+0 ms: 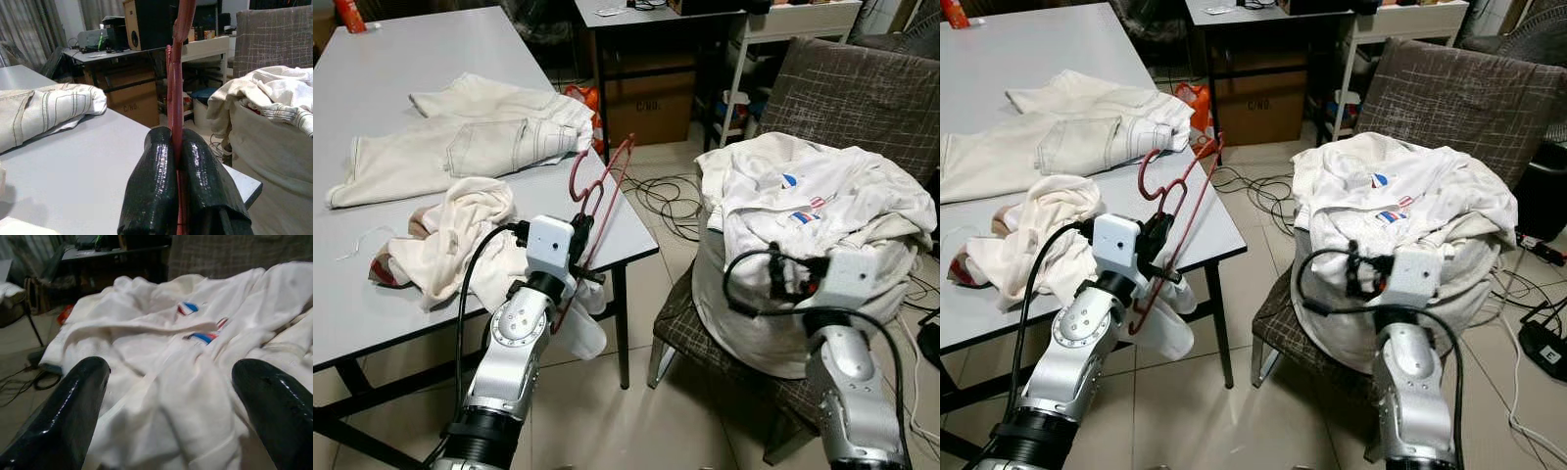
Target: Hang hanger
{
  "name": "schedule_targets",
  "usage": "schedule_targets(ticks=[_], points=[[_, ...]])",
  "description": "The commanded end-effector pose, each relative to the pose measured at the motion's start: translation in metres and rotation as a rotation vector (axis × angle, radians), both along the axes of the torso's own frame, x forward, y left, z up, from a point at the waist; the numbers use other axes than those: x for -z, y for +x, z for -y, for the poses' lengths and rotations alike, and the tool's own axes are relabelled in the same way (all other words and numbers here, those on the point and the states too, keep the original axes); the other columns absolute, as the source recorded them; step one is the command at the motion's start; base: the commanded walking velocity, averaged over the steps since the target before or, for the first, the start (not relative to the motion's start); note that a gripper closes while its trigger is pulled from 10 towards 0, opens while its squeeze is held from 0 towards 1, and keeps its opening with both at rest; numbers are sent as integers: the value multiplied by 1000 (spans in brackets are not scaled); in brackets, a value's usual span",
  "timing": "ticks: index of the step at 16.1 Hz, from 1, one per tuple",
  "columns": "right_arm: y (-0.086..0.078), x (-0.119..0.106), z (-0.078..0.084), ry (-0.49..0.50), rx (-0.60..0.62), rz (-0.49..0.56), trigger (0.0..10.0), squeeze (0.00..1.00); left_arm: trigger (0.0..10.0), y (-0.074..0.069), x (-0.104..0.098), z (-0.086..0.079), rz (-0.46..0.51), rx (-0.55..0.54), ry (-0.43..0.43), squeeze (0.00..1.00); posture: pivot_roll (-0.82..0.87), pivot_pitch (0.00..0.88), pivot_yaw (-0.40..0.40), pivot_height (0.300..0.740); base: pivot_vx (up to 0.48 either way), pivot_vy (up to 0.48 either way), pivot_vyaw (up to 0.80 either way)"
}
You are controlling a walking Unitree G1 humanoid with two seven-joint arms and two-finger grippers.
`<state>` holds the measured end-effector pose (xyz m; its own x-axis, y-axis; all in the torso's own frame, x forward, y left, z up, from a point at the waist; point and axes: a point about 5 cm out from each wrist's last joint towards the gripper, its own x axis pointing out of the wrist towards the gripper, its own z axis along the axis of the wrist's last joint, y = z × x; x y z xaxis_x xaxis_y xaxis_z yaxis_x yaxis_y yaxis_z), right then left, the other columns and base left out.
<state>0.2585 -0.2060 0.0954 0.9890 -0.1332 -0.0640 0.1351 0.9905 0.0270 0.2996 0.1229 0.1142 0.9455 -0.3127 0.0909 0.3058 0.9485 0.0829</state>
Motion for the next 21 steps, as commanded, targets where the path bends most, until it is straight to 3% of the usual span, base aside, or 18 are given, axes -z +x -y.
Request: schedule_targets(ticks=[1, 4, 9, 13, 17, 21], points=[[-4, -6, -5, -7, -18, 13, 10000, 0, 10000, 1, -1, -2, -5, 1, 6, 0, -99, 0, 65, 740, 0, 0, 0], [-30, -5, -11, -56, -42, -3, 10000, 0, 10000, -2, 0, -2, -6, -1, 2, 0, -103, 0, 52, 740, 0, 0, 0], [-45, -6, 4, -98, 78, -4, 10000, 0, 10000, -4, 2, -1, -17, 20, 10, 0, -119, 0, 69, 740, 0, 0, 0], [-42, -5, 6, -98, 93, -9, 10000, 0, 10000, -3, 3, -2, -24, 30, 20, 0, -122, 0, 78, 740, 0, 0, 0], [-27, -3, 17, -95, 125, -10, 10000, 0, 10000, -2, 2, 2, -24, 36, 14, 0, -120, 0, 80, 740, 0, 0, 0], [-16, 5, 18, -54, 109, -43, 10000, 0, 10000, -1, 1, 2, -20, 33, 12, 0, -111, 0, 76, 740, 0, 0, 0]])
